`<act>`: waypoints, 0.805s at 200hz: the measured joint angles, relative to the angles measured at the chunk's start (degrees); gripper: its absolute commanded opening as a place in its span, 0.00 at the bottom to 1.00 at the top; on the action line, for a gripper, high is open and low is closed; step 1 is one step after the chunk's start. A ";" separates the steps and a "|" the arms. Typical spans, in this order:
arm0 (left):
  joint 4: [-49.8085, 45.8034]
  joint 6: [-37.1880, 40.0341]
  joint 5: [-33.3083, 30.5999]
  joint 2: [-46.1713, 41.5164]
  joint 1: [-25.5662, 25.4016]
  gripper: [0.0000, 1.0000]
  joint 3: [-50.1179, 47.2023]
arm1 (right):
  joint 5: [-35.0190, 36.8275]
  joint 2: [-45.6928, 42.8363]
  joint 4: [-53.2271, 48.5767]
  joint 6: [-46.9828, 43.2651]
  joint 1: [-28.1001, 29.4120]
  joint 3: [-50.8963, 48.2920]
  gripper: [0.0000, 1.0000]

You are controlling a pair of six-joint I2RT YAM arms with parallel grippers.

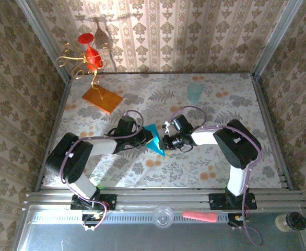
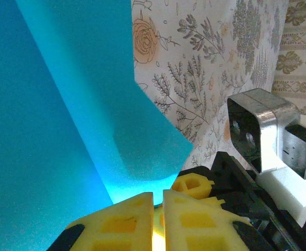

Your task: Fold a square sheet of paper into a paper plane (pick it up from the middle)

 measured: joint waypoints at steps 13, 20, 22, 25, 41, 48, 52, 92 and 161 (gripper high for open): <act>1.38 -0.26 0.63 1.22 0.00 0.13 0.00 | -0.26 0.04 0.72 0.33 -0.13 -0.37 0.11; 1.97 -0.42 0.96 1.73 0.00 0.13 0.00 | -0.31 0.04 1.01 0.66 -0.22 -0.55 0.11; 2.16 -0.42 1.05 1.88 0.00 0.13 0.00 | -0.35 0.04 1.16 0.66 -0.22 -0.59 0.11; 2.38 -0.42 1.16 2.03 0.00 0.13 0.00 | -0.44 0.04 1.33 0.76 -0.26 -0.68 0.11; 3.93 -0.44 1.92 3.10 0.00 0.13 0.02 | -0.81 0.04 2.27 1.05 -0.42 -1.18 0.10; 4.44 -0.44 2.23 3.52 0.00 0.13 0.04 | -0.96 0.04 2.64 1.09 -0.48 -1.36 0.10; 4.68 -0.44 2.40 3.74 0.00 0.13 0.04 | -1.05 0.04 2.84 1.11 -0.48 -1.44 0.10; 5.68 -0.44 3.78 5.84 0.00 0.12 0.94 | -1.77 0.04 4.83 1.31 -0.87 -2.45 0.08; 6.23 -0.42 4.61 8.26 0.00 0.11 2.97 | -2.67 0.09 5.86 2.38 -1.40 -2.93 0.11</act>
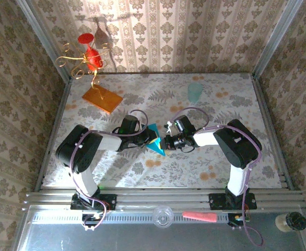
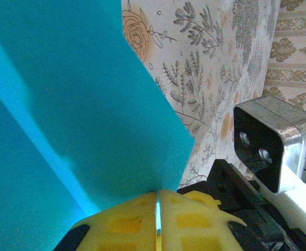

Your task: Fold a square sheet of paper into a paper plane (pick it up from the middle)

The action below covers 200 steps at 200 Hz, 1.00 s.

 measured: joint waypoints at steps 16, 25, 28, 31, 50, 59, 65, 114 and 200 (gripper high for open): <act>0.00 0.00 0.13 0.46 0.02 0.10 0.39 | -0.20 0.00 0.02 0.28 -0.17 0.00 0.13; -0.02 0.00 0.20 0.72 0.02 0.10 0.59 | -0.37 0.00 0.04 0.39 -0.22 0.00 0.15; -0.02 0.02 0.22 0.79 0.02 0.10 0.66 | -0.37 0.00 0.02 0.46 -0.22 0.02 0.15; -0.04 0.02 0.22 0.83 0.02 0.10 0.70 | -0.48 0.00 0.04 0.44 -0.22 0.02 0.15; -0.28 0.04 0.22 0.92 0.02 0.10 1.03 | -0.87 -0.04 0.20 0.81 -0.33 0.02 0.19; -0.59 0.04 0.22 0.92 0.02 0.10 1.25 | -1.14 -0.11 0.20 0.90 -0.35 0.02 0.21; -0.72 0.07 0.22 0.92 0.02 0.10 1.31 | -1.40 -0.22 0.17 1.07 -0.37 0.02 0.23; -2.08 0.24 0.15 0.92 0.02 0.10 1.49 | -1.81 -2.29 -4.61 1.42 -0.52 -0.42 0.24; -3.56 0.68 0.20 0.92 0.02 0.10 2.43 | -1.60 -4.42 -10.29 0.13 -0.59 -2.03 0.17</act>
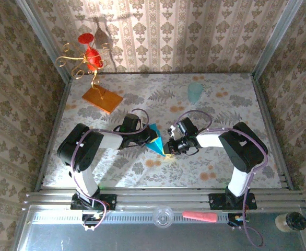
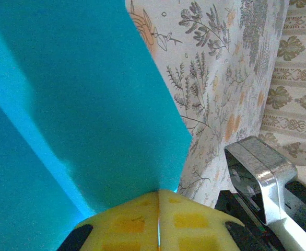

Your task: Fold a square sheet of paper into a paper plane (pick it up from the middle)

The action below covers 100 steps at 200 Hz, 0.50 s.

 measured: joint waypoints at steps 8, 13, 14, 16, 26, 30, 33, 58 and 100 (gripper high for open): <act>-0.20 0.02 0.00 0.00 0.00 0.10 0.09 | 0.02 0.00 -0.09 0.00 0.00 0.00 0.16; -0.44 0.07 0.00 0.00 0.00 0.10 0.17 | 0.09 0.00 -0.15 0.00 0.00 0.00 0.16; -0.48 0.09 0.00 0.00 0.00 0.10 0.20 | 0.11 0.00 -0.15 0.00 0.00 0.00 0.15; -0.63 0.17 0.00 0.00 0.00 0.10 0.24 | 0.15 0.00 -0.15 -0.02 0.00 0.00 0.15; -1.09 0.42 0.00 0.00 0.00 0.10 0.50 | 0.22 0.00 -0.35 0.00 0.00 0.00 0.15; -1.38 0.50 0.00 0.00 0.00 0.10 0.68 | 0.24 0.00 -0.39 0.00 0.00 0.00 0.14; -1.51 0.59 0.00 0.00 0.00 0.10 0.74 | 0.31 0.00 -0.48 0.00 0.00 0.00 0.14; -2.56 1.07 -0.02 0.07 0.00 0.10 1.27 | 0.61 0.00 -0.74 0.00 -0.02 0.00 0.13; -3.15 1.51 -0.02 0.39 0.02 0.10 1.90 | 0.33 0.17 -1.07 0.11 -0.46 0.02 0.13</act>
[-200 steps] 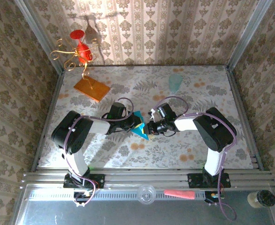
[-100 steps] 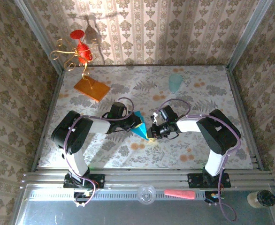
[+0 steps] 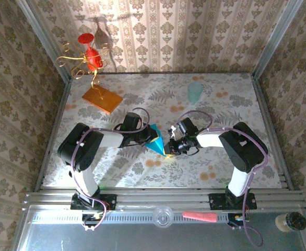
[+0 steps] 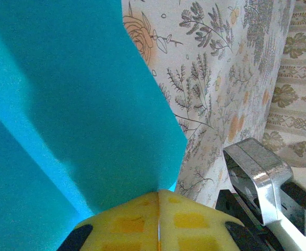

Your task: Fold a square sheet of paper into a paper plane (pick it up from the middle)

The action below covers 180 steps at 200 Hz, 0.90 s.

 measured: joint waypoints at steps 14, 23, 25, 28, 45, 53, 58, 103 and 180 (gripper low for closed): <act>-0.57 0.22 0.00 0.07 0.15 0.10 0.17 | -0.24 0.11 -0.09 0.09 -0.17 0.07 0.13; -0.92 0.46 -0.02 0.11 0.37 0.10 0.31 | -0.37 0.13 -0.22 0.13 -0.24 0.11 0.14; -1.01 0.46 -0.02 0.11 0.44 0.10 0.33 | -0.37 0.15 -0.22 0.13 -0.24 0.11 0.13; -1.16 0.55 -0.02 0.11 0.55 0.10 0.37 | -0.39 0.15 -0.24 0.13 -0.26 0.11 0.14; -2.05 1.07 -0.04 0.11 1.14 0.10 0.76 | -0.46 0.20 -0.37 0.13 -0.31 0.20 0.13; -2.29 1.31 -0.02 0.11 1.31 0.10 0.87 | -0.48 0.22 -0.42 0.13 -0.35 0.22 0.14; -2.51 1.44 -0.04 0.11 1.51 0.10 0.96 | -0.52 0.22 -0.48 0.13 -0.35 0.22 0.14; -3.87 2.62 -0.04 0.50 1.88 0.10 2.43 | -0.61 0.61 -1.90 0.11 -0.46 1.07 0.14; -6.05 3.91 -0.90 2.56 1.95 0.08 3.93 | -0.66 1.16 -4.26 0.09 -0.59 2.29 0.14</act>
